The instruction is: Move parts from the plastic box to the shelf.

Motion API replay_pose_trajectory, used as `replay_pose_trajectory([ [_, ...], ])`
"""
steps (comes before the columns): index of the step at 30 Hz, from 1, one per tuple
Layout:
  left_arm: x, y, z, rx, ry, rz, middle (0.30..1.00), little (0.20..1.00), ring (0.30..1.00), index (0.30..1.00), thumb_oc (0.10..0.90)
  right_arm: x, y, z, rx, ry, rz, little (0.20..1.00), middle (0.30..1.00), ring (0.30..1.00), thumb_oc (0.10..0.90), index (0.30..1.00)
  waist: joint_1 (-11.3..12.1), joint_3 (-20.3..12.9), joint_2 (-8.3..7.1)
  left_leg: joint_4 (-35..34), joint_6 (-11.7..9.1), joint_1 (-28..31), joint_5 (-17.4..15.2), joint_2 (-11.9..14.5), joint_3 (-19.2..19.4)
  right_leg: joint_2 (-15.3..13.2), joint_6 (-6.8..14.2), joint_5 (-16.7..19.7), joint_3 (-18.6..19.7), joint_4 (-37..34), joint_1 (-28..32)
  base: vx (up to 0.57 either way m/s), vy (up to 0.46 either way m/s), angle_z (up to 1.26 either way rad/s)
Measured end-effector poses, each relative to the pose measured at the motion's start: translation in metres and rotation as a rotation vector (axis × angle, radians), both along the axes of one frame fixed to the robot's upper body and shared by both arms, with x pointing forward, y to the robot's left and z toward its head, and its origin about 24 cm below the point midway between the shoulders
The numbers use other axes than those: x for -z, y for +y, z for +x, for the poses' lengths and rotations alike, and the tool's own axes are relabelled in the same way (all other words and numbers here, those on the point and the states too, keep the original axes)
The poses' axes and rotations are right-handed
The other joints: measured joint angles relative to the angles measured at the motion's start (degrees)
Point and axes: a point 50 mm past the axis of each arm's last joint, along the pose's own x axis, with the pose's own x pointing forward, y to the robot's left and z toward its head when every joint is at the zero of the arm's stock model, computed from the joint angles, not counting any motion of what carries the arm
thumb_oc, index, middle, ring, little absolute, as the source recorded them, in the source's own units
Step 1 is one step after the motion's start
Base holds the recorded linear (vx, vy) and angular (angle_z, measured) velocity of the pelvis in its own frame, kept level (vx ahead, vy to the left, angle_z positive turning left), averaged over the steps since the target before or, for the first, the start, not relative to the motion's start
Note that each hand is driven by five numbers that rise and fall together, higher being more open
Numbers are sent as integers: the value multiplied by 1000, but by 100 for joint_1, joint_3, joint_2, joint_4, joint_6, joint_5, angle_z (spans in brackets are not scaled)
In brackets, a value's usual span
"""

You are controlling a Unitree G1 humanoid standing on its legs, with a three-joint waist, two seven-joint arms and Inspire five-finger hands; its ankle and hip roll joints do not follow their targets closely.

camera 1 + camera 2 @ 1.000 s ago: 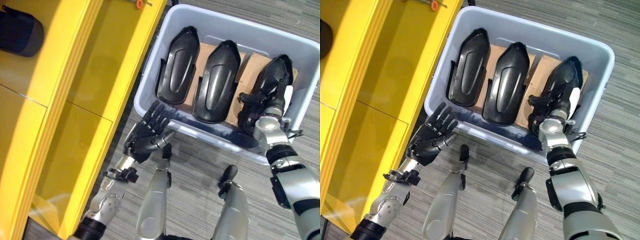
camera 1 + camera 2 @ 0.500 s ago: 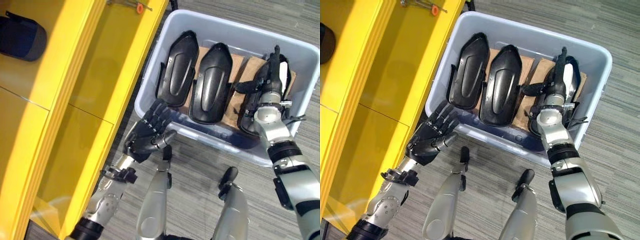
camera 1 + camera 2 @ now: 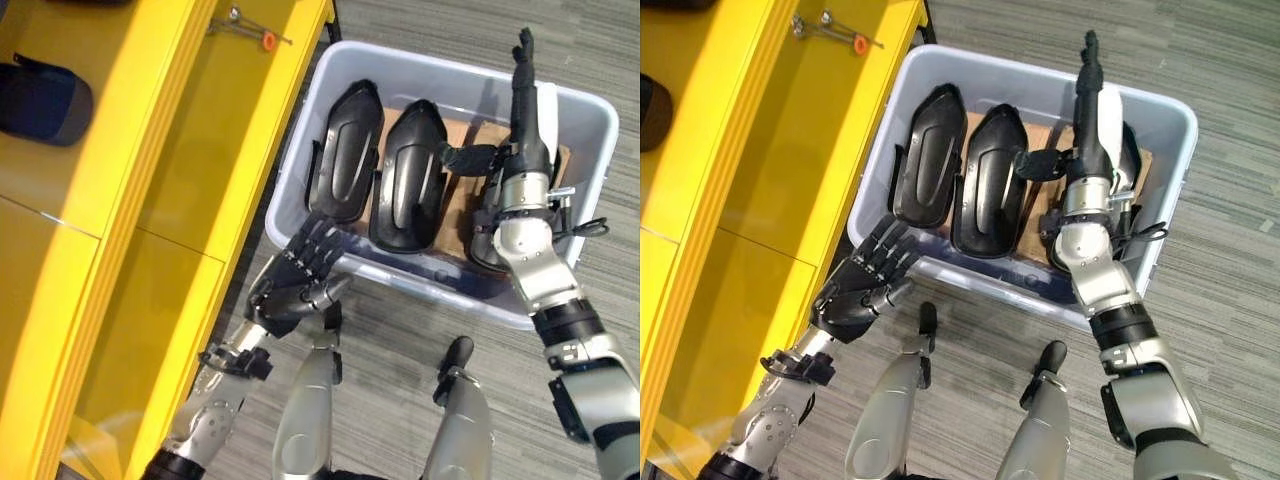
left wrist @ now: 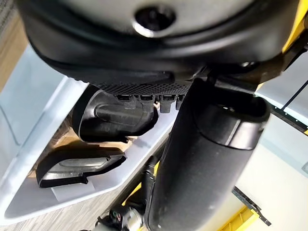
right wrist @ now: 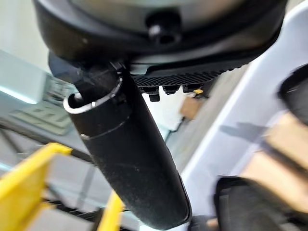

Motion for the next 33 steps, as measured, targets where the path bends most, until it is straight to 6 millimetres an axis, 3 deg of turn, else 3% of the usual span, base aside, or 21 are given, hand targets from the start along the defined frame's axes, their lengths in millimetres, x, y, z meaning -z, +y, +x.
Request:
replay_pose_trajectory([
  [3,0,-1,-1,14,-12,-3,1000,1000,1000,1000,900,10,3,-11,-41,16,-9,1000,1000,1000,900,1000,-79,1,-6,-3,14,150,-52,-6,24,2,21,31,-4,-127,195,1,7,-1],
  [6,4,4,-6,-1,1,-7,1000,1000,1000,1000,900,40,7,-31,-105,96,-28,1000,1000,1000,900,1000,-198,0,-32,-105,50,438,-119,0,114,30,22,116,10,-405,515,2,16,-11],
  [16,-4,9,-2,-12,-64,-18,1000,1000,1000,1000,900,93,1,-36,-114,408,-234,1000,1000,1000,900,1000,-570,26,-132,-307,-21,498,-84,196,345,282,28,529,136,-1079,599,-44,7,-16],
  [21,-4,9,3,-23,-75,-18,1000,1000,1000,1000,900,119,-8,-32,-28,530,-309,1000,1000,1000,900,1000,-606,28,-166,-388,-40,486,-69,191,414,286,71,607,158,-1216,578,-37,16,-5],
  [26,-7,9,5,-35,-101,-22,1000,1000,1000,1000,900,120,-7,-29,14,519,-409,1000,1000,1000,900,1000,-585,31,-196,-462,-94,470,-24,191,402,305,74,624,137,-1277,576,-24,-9,1],
  [33,-13,8,10,-28,-125,-22,1000,1000,1000,1000,900,87,2,-15,96,369,-597,1000,1000,1000,900,1000,-458,32,-214,-464,-95,383,-20,188,346,306,74,622,59,-1303,546,-10,11,4],
])
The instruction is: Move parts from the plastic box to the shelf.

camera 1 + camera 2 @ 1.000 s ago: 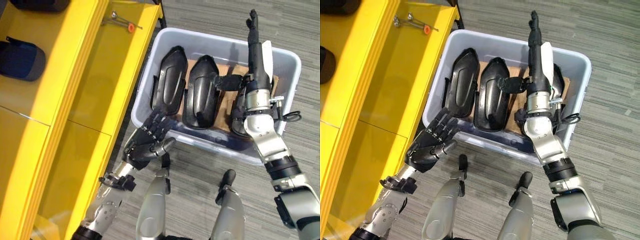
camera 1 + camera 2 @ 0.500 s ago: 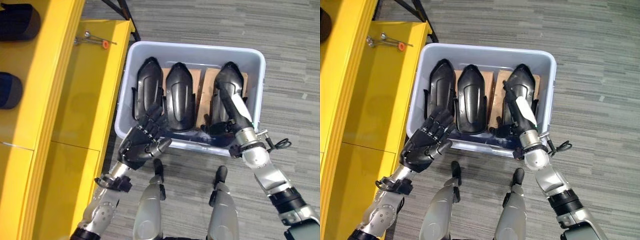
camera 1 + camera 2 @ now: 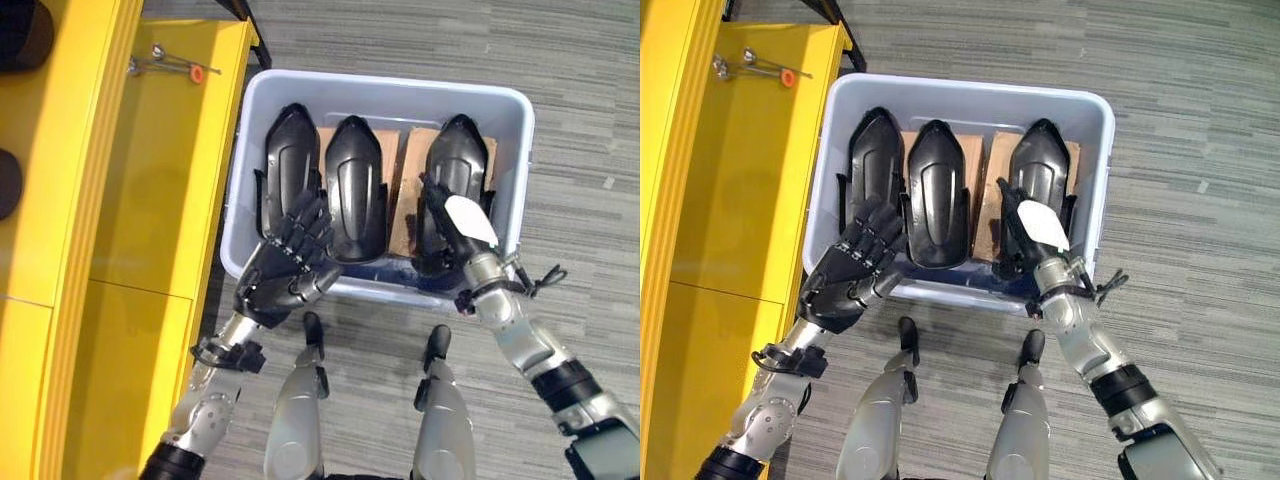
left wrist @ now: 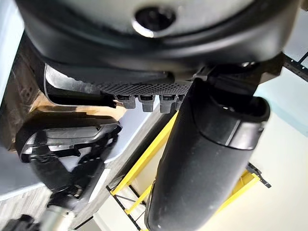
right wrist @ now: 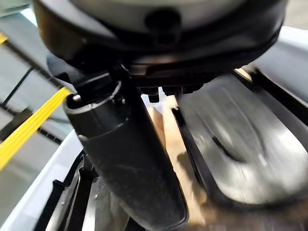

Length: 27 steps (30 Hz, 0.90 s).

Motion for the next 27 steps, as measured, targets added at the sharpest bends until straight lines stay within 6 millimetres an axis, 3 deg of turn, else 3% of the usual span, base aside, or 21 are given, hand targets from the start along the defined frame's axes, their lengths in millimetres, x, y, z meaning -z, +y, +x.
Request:
replay_pose_trajectory([
  [5,1,1,0,1,5,5,1000,1000,1000,1000,900,-8,-10,5,76,-62,-66,1000,1000,1000,900,1000,174,0,0,9,-11,-130,10,-6,-61,-3,11,-16,-63,23,-90,-6,0,5],
  [12,2,1,-1,5,14,7,1000,1000,1000,1000,900,5,-26,10,178,-13,-83,1000,1000,1000,900,1000,203,0,0,42,-6,-257,18,-11,-97,-6,12,-28,-79,65,-196,-2,0,0],
  [19,2,1,-1,13,18,9,1000,1000,1000,1000,900,11,-28,10,222,-1,-63,1000,1000,1000,900,1000,190,0,-1,51,-6,-311,30,-6,-118,-8,-6,-78,-76,171,-283,0,0,0],
  [22,4,1,-2,16,28,10,1000,1000,1000,1000,900,16,-23,4,215,-2,-6,1000,1000,1000,900,1000,174,0,-1,42,-6,-311,29,-7,-119,-17,-7,-117,-73,226,-315,0,0,0],
  [25,2,1,-5,12,23,4,1000,1000,1000,1000,900,22,-8,-17,127,-57,65,1000,1000,1000,900,1000,38,1,-4,31,-4,-312,27,-7,-99,-17,-6,-117,-60,227,-334,4,20,-3],
  [27,-2,-1,-5,18,9,-1,1000,1000,1000,1000,900,11,2,-23,70,-146,103,1000,1000,1000,900,1000,-98,0,-2,33,-1,-300,26,-6,-56,-17,-9,-115,-4,237,-367,13,86,-9],
])
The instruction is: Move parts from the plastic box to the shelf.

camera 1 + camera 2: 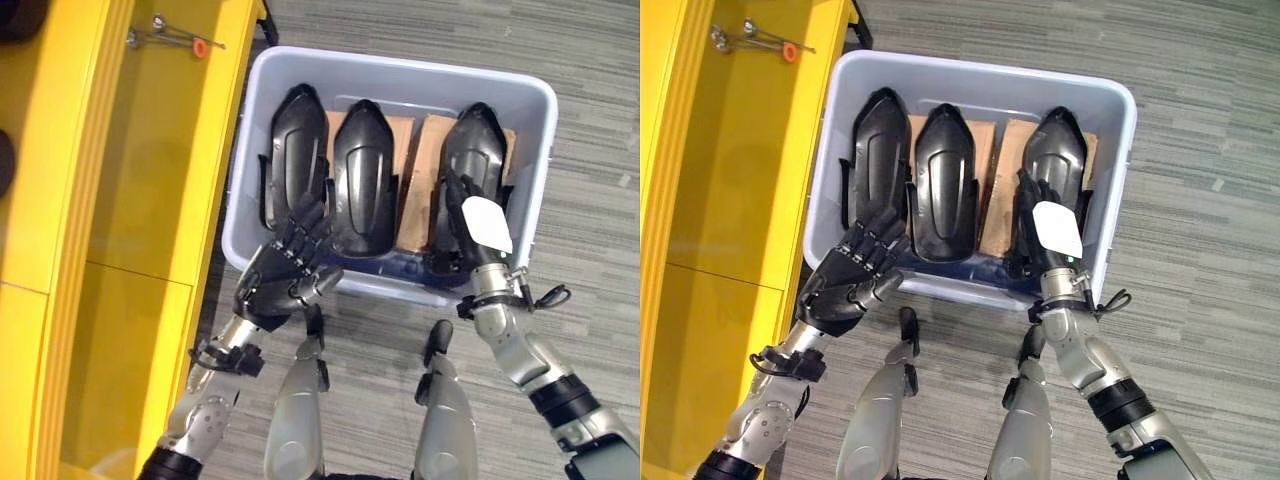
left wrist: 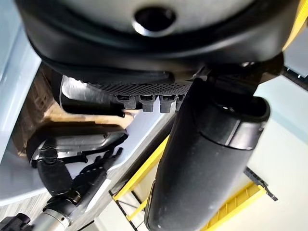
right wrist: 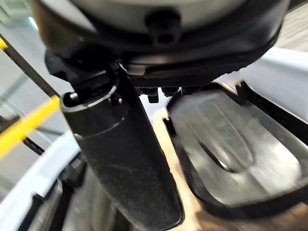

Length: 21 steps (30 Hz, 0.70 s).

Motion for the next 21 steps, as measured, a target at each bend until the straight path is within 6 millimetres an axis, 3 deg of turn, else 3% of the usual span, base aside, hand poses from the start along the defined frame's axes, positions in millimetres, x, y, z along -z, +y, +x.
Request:
replay_pose_trajectory([
  [6,-7,-4,4,15,-26,-1,1000,1000,1000,1000,900,-41,16,-3,-93,-288,43,1000,1000,1000,900,1000,-42,-8,14,-3,12,152,-8,-5,110,-20,1,7,106,57,21,12,28,-9],
  [12,0,-2,3,-8,40,7,1000,1000,1000,1000,900,-75,16,-5,-100,-513,63,1000,1000,1000,900,1000,-9,-9,25,-11,6,316,-3,-8,111,-26,0,1,106,65,185,31,32,2],
  [16,8,-3,-3,-6,72,6,1000,1000,1000,1000,900,-93,13,-10,-98,-597,95,1000,1000,1000,900,1000,11,-6,121,-46,32,381,-19,-46,149,-73,-17,-34,118,70,216,39,72,-1],
  [21,17,-6,-8,9,113,-15,1000,1000,1000,1000,900,-98,15,-12,-120,-570,84,1000,1000,1000,900,1000,-46,-9,163,-45,49,429,-10,-113,220,-127,33,-2,239,73,201,23,52,-4],
])
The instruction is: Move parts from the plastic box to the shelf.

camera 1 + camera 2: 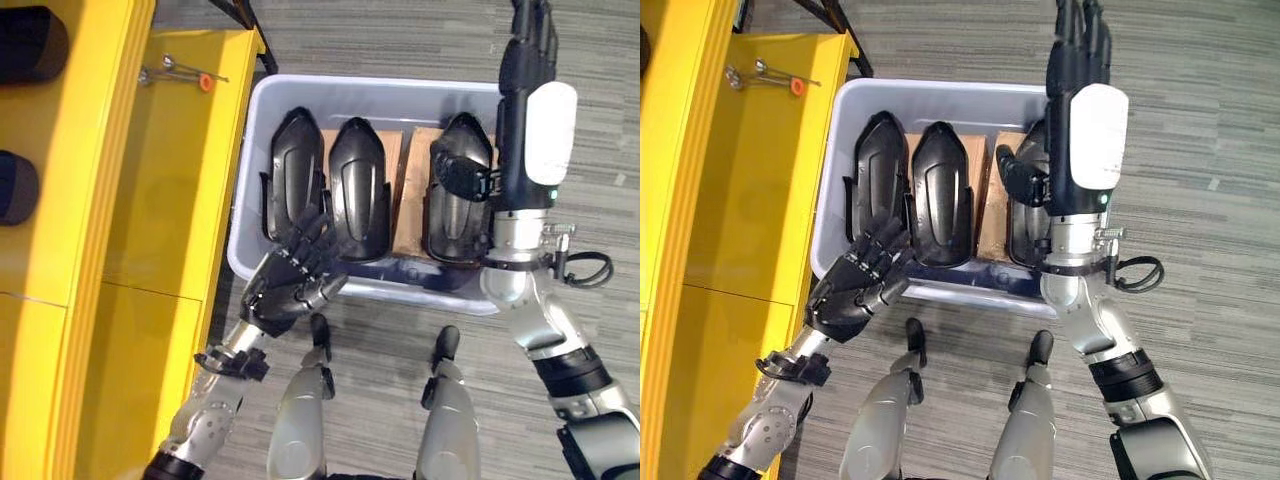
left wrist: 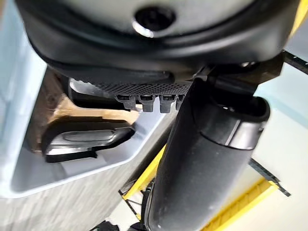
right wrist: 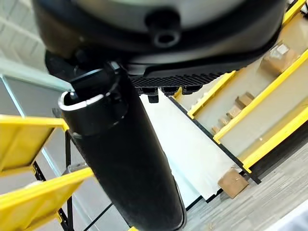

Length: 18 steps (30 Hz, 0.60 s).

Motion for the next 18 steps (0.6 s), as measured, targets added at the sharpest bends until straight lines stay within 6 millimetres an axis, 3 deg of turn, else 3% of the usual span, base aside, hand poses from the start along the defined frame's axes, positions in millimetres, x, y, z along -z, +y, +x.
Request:
replay_pose_trajectory([
  [7,6,5,-1,22,-21,-48,1000,1000,1000,1000,900,70,-11,12,43,380,-205,1000,1000,1000,900,1000,-3,1,0,-4,0,12,0,10,6,0,7,0,-5,18,-1,-1,-28,0],
  [9,10,6,-2,38,-23,-45,1000,1000,1000,1000,900,96,-24,10,73,493,-241,1000,1000,1000,900,1000,17,2,-2,-28,-4,-15,3,24,-15,17,7,-4,-27,-3,-4,-24,-81,4],
  [18,9,6,-2,44,-36,-80,1000,1000,1000,1000,900,97,-31,8,75,509,-256,1000,1000,1000,900,1000,-3,9,-23,-126,18,-65,25,127,-27,133,-40,-6,-61,-84,-63,-4,-39,-2],
])
